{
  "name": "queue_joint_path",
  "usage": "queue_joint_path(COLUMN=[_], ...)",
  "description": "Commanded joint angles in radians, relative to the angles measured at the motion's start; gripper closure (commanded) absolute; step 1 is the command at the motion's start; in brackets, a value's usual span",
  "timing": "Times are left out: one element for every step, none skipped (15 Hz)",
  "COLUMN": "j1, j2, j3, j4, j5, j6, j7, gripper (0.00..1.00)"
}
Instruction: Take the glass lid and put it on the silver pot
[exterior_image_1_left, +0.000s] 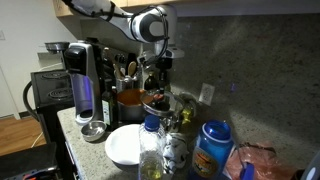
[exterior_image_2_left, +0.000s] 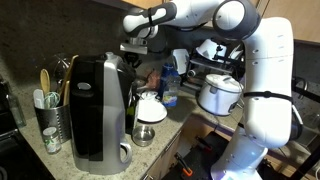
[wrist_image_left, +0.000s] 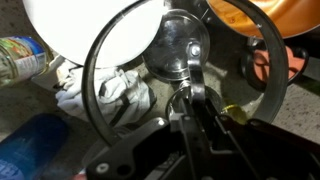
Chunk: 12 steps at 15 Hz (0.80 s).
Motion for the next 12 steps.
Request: queue_joint_path(j1=[0.002,0.006,0.011,0.016,0.023,0.028,0.033,0.043,0.053,0.064,0.074,0.086], j2=[-0.033,-0.033,-0.035,-0.036,-0.037,-0.036,-0.034,-0.033,-0.031,-0.032,-0.031,-0.032], j3=[0.034,0.039,0.044,0.051,0.058,0.066,0.075,0.082,0.088,0.094,0.099,0.102], j4=[0.005,0.000,-0.006,-0.012,-0.019,-0.022,-0.023,-0.023,-0.023,-0.023,-0.024,-0.027], j5=[0.049,0.064,0.076,0.090,0.100,0.110,0.117,0.123,0.124,0.121,0.119,0.116], j6=[-0.009,0.001,0.014,0.026,0.042,0.052,0.059,0.062,0.066,0.066,0.066,0.063], j7=[-0.139,-0.170,-0.192,-0.216,-0.231,-0.246,-0.250,-0.251,-0.242,-0.232,-0.226,-0.214], gripper=[0.96,0.96,0.96,0.96,0.96,0.96,0.96,0.96,0.96,0.96,0.96,0.96])
